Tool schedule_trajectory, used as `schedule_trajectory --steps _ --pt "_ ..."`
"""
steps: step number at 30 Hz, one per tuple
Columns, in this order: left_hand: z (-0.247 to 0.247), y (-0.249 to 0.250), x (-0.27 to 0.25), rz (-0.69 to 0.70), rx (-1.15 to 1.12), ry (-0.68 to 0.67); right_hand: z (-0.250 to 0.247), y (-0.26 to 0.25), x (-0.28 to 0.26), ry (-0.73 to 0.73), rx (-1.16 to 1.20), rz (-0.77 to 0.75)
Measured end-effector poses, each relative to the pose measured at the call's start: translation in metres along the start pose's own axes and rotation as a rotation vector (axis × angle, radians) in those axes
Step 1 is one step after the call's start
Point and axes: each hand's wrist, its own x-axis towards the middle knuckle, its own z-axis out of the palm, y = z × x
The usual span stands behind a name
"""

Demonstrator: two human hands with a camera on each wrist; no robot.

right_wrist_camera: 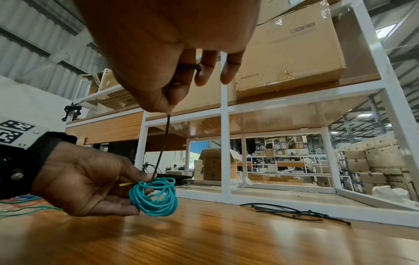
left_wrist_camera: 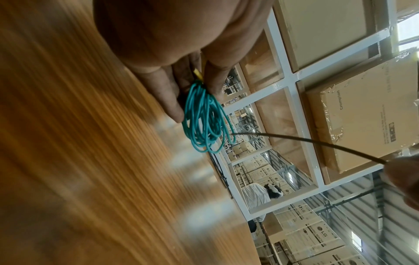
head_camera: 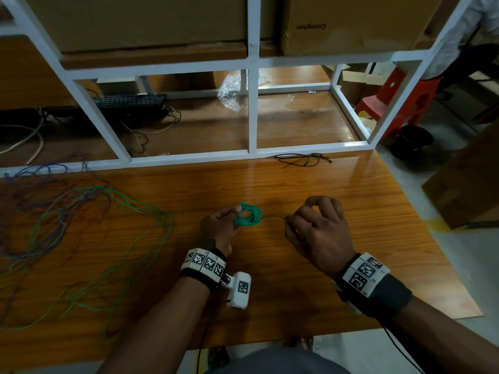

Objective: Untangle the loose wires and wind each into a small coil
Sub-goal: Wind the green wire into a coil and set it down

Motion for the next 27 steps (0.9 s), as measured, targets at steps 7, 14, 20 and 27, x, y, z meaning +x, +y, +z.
schedule_trajectory --steps 7,14,20,27 --pt "-0.003 -0.002 -0.004 -0.020 0.003 0.016 -0.001 0.003 -0.003 0.014 0.001 -0.040" --pt "-0.002 0.002 -0.004 -0.004 -0.021 0.019 0.013 -0.010 -0.019 -0.025 0.058 -0.142" --pt "-0.003 0.009 -0.003 0.022 0.016 0.031 0.019 -0.009 -0.020 -0.060 0.058 -0.184" --pt "0.008 0.007 -0.018 0.005 0.073 -0.081 0.032 -0.009 -0.010 -0.047 0.005 -0.135"
